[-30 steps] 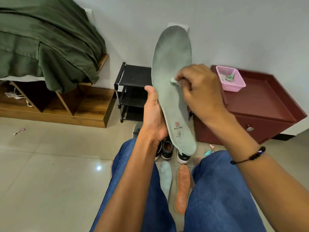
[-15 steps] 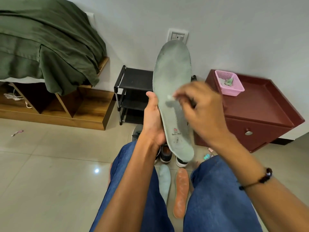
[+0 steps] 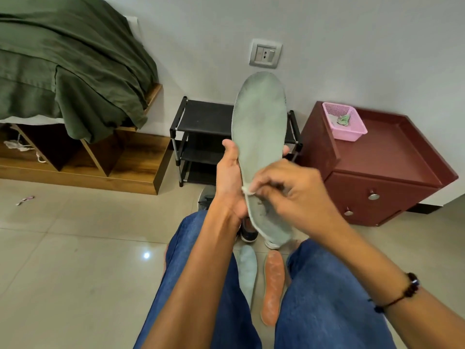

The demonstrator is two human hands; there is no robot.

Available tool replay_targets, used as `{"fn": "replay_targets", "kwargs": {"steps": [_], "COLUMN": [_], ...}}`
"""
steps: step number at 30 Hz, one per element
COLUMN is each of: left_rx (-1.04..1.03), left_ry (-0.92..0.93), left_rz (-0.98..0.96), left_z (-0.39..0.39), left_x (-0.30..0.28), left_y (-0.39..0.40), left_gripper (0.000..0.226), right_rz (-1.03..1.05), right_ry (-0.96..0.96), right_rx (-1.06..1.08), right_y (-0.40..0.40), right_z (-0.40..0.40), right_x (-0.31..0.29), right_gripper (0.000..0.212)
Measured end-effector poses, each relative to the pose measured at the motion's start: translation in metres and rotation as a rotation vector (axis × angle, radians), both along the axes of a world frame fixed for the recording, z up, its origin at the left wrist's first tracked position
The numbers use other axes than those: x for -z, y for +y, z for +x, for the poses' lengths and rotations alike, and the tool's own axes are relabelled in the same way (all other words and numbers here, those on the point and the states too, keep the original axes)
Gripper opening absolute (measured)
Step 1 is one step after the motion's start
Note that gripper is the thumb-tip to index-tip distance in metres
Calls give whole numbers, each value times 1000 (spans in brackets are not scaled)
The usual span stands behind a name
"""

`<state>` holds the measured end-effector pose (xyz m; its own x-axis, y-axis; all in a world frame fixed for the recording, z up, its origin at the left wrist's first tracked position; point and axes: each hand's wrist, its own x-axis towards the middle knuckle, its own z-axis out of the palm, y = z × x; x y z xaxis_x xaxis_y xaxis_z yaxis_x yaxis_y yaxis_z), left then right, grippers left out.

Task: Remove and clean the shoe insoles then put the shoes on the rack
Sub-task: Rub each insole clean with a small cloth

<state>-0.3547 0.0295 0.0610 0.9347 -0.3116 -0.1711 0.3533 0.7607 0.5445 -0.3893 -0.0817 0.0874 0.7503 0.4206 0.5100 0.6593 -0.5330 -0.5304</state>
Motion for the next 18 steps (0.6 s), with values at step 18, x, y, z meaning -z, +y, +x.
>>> {"fn": "replay_targets", "kwargs": {"steps": [18], "left_rx": [-39], "left_ry": [-93], "left_rz": [15], "left_z": [8], "left_x": [3], "left_y": [-9], "left_gripper": [80], "right_rz": [321], "right_ry": [131], "right_rx": [384], "right_y": [12], "right_z": [7], "right_x": [13], "right_gripper": [17]}}
